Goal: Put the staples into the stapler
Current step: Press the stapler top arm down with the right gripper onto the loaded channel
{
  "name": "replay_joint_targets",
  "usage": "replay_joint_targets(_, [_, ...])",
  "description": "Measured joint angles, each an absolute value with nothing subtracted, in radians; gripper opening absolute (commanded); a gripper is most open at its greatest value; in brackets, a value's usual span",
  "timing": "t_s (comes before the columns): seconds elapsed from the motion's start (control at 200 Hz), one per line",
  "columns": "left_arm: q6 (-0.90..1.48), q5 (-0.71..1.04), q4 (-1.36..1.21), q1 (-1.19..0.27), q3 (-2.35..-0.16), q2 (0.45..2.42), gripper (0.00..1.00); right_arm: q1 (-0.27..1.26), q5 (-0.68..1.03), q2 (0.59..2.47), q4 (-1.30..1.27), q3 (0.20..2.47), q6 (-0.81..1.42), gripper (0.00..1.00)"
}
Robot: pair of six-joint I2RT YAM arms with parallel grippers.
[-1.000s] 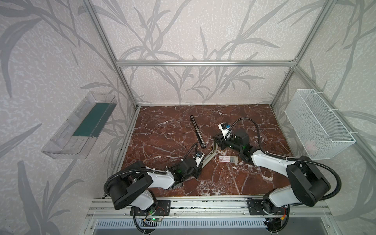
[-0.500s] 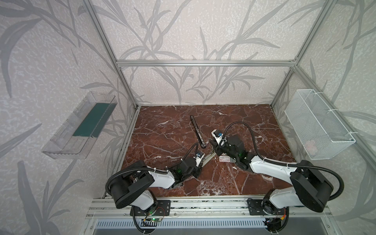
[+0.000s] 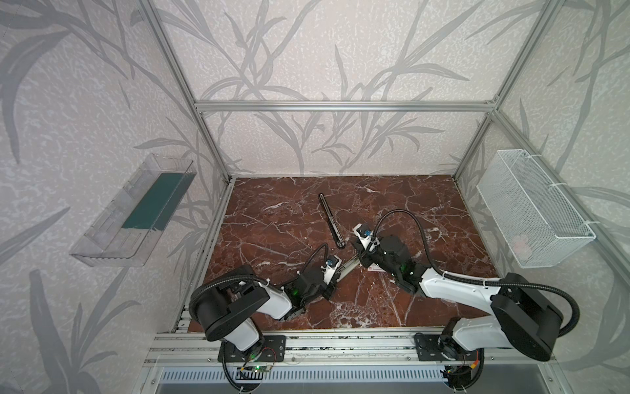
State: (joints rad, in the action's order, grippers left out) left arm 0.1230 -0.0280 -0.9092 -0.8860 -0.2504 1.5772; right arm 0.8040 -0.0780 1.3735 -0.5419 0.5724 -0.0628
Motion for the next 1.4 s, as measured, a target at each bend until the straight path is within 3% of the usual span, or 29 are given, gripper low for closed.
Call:
replay_joint_targets(0.51, [0.123, -0.005, -0.986, -0.879, -0.22, 1.597, 0.0, 0.892, -0.167, 1.388, -0.536, 0.573, -0.101, 0.33])
replay_joint_targets(0.77, [0.123, 0.009, -1.0, -0.878, -0.219, 1.606, 0.0, 0.944, -0.196, 1.407, -0.529, 0.573, -0.103, 0.39])
replay_joint_targets(1.13, [0.126, 0.025, -1.028, -0.876, -0.219, 1.61, 0.0, 0.975, -0.157, 1.427, -0.532, 0.568, -0.006, 0.47])
replay_joint_targets(1.4, [0.142, -0.01, -1.063, -0.857, -0.221, 1.612, 0.0, 1.016, -0.057, 1.427, -0.534, 0.546, 0.057, 0.48])
